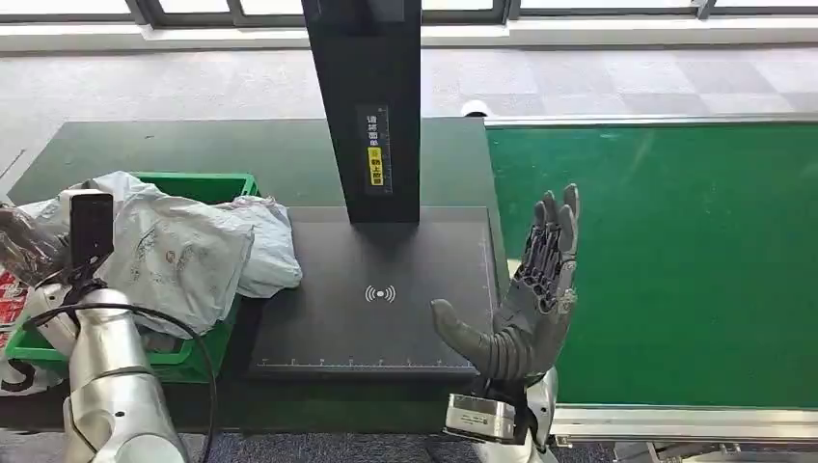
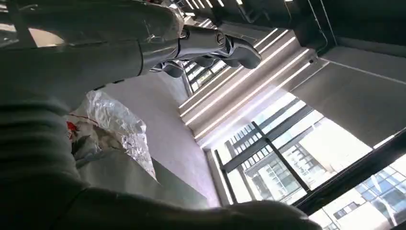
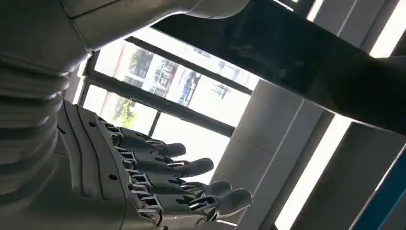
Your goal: Moved the parcel from conveyor to table for the left to box.
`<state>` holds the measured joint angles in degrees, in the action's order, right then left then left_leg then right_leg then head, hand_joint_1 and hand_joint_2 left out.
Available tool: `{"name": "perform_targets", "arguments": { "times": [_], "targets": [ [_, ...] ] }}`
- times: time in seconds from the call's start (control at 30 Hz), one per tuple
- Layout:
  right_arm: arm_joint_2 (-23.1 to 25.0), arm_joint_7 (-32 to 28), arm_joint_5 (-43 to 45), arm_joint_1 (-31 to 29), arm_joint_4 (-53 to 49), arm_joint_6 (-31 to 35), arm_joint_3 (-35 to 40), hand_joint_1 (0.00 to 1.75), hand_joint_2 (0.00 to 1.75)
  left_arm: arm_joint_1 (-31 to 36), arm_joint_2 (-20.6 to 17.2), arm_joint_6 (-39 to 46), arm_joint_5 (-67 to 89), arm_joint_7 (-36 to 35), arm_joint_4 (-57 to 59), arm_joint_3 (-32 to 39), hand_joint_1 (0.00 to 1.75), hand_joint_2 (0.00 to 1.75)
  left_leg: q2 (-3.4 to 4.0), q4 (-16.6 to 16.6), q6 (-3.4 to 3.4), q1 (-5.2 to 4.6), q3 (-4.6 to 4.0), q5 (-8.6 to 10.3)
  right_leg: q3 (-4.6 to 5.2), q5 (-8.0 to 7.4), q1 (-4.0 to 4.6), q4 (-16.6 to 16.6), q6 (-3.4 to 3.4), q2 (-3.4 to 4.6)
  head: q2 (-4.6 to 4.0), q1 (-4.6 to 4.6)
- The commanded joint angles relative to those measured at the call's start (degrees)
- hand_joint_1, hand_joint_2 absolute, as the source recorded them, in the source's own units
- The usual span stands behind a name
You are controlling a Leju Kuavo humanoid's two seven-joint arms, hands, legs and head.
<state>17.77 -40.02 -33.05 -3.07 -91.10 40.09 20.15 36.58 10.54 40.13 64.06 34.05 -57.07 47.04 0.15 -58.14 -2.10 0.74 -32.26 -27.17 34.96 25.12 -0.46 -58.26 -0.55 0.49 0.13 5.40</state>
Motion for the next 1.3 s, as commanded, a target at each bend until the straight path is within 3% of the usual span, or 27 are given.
{"name": "perform_targets", "arguments": {
  "times": [0.03,0.17,0.23,0.3,0.33,0.4,0.43,0.47,0.5,0.6,0.7,0.8,0.9,1.0,1.3],
  "targets": [
    [2.23,0.02,0.31,3.40,2.88,-0.09,-0.53,0.00,1.75,2.47,1.22,-0.13,-0.16,0.21,0.79,6.10,0.00,0.00,-0.10,0.17,0.08,0.02,0.15,0.00,-0.18,0.03,0.03,0.16,0.00,-0.14,0.00,0.00],
    [2.23,0.02,0.21,3.47,2.94,-0.09,-0.47,0.00,1.75,3.05,1.35,-0.13,-0.21,1.24,0.82,7.15,0.00,0.00,-0.12,0.17,0.08,0.01,0.13,0.01,-0.18,0.03,0.03,0.16,0.01,-0.15,0.00,0.00],
    [2.23,0.02,0.23,3.54,3.17,-0.09,-0.72,0.00,1.75,3.27,2.25,-0.13,-3.39,5.15,-1.13,8.96,0.00,0.00,-0.10,0.18,0.08,0.02,0.16,0.00,-0.20,0.03,0.03,0.18,0.00,-0.13,0.00,0.00],
    [2.23,0.02,0.52,3.24,4.09,-0.09,-0.24,0.00,1.75,-4.59,3.07,-0.13,-21.27,5.95,-18.72,-4.14,0.00,0.00,-0.08,0.08,0.06,0.03,0.08,-0.02,-0.12,0.04,0.04,0.09,0.00,-0.10,0.00,0.00],
    [2.23,0.02,0.43,3.26,4.11,-0.09,-0.40,0.00,1.75,-9.55,2.49,-0.13,-30.17,5.95,-25.56,-11.59,0.00,1.75,0.06,0.10,0.08,0.05,0.10,-0.06,-0.10,0.02,0.06,0.14,0.01,0.04,0.00,0.00],
    [2.23,0.02,1.51,3.34,4.13,-0.09,-0.95,0.00,1.75,-14.50,1.82,-0.13,-39.75,5.95,-30.45,-22.17,0.00,1.75,0.23,0.11,0.07,0.06,0.10,-0.09,-0.08,0.00,0.06,0.14,0.01,0.20,0.00,0.02],
    [-1.28,0.02,10.83,-2.06,16.44,-0.09,7.93,0.00,1.75,-22.63,1.77,-17.48,-51.84,5.95,-34.00,-39.10,0.00,1.75,0.20,0.14,0.08,0.05,0.11,-0.10,-0.11,0.03,0.04,0.16,0.02,0.16,0.00,0.00],
    [-3.92,0.02,16.60,-4.56,17.43,-3.53,11.06,0.00,1.75,-27.33,4.95,-22.85,-49.12,5.95,-34.58,-47.87,0.00,1.75,0.21,0.20,0.10,0.04,0.19,-0.12,-0.18,0.07,0.04,0.20,0.02,0.15,0.00,-0.02],
    [-4.81,0.02,18.33,-5.23,16.71,-4.45,11.53,0.00,1.75,-29.72,6.09,-21.36,-48.51,5.95,-34.10,-54.27,0.00,1.75,0.34,0.22,0.06,0.03,0.31,-0.12,-0.19,0.02,0.04,0.23,0.02,0.36,0.00,-0.04],
    [-4.92,0.02,20.92,-4.97,14.17,-7.52,11.05,0.00,1.75,-30.49,4.61,-18.36,-52.95,5.95,-29.06,-64.51,0.00,1.75,-0.64,0.08,0.15,0.00,0.09,-0.01,-0.29,0.22,0.05,0.21,0.15,-0.51,0.00,-0.11],
    [-4.32,0.02,23.55,-4.23,12.12,-9.22,11.33,0.00,1.75,-29.45,5.27,-22.40,-57.50,5.95,-23.37,-65.89,0.00,1.75,-1.01,0.13,0.54,-0.25,0.00,-0.04,-0.48,0.39,-0.10,0.28,0.51,-0.94,0.00,-0.09],
    [-4.16,0.02,24.78,-4.06,11.68,-10.31,11.64,0.00,1.75,-29.20,5.95,-24.39,-59.49,5.95,-20.90,-65.42,0.00,1.75,-0.27,0.23,0.53,-0.27,0.20,-0.20,-0.49,0.16,-0.14,0.36,0.40,-0.33,0.00,-0.13],
    [-4.32,0.02,22.43,-5.32,14.37,-9.51,13.76,0.00,1.75,-30.06,8.05,-28.16,-62.02,5.95,-17.31,-62.77,0.00,1.75,-0.29,0.07,0.57,-0.33,0.17,-0.26,-0.38,0.23,-0.18,0.22,0.37,-0.37,0.00,-0.15],
    [-3.76,0.02,20.65,-6.58,18.36,-7.39,14.40,0.00,1.75,-30.11,7.63,-25.03,-58.31,5.95,-16.64,-63.71,0.00,1.75,-0.16,0.31,0.62,-0.36,0.33,-0.21,-0.52,0.17,-0.20,0.43,0.41,-0.26,0.00,-0.13],
    [-3.13,0.02,20.42,-6.91,20.10,-7.07,12.58,0.00,1.75,-30.60,7.41,-26.63,-59.68,5.95,-17.00,-61.38,0.00,1.75,-0.09,0.19,0.61,-0.29,0.24,-0.25,-0.45,0.20,-0.16,0.33,0.42,-0.19,0.00,-0.13]
  ]
}}
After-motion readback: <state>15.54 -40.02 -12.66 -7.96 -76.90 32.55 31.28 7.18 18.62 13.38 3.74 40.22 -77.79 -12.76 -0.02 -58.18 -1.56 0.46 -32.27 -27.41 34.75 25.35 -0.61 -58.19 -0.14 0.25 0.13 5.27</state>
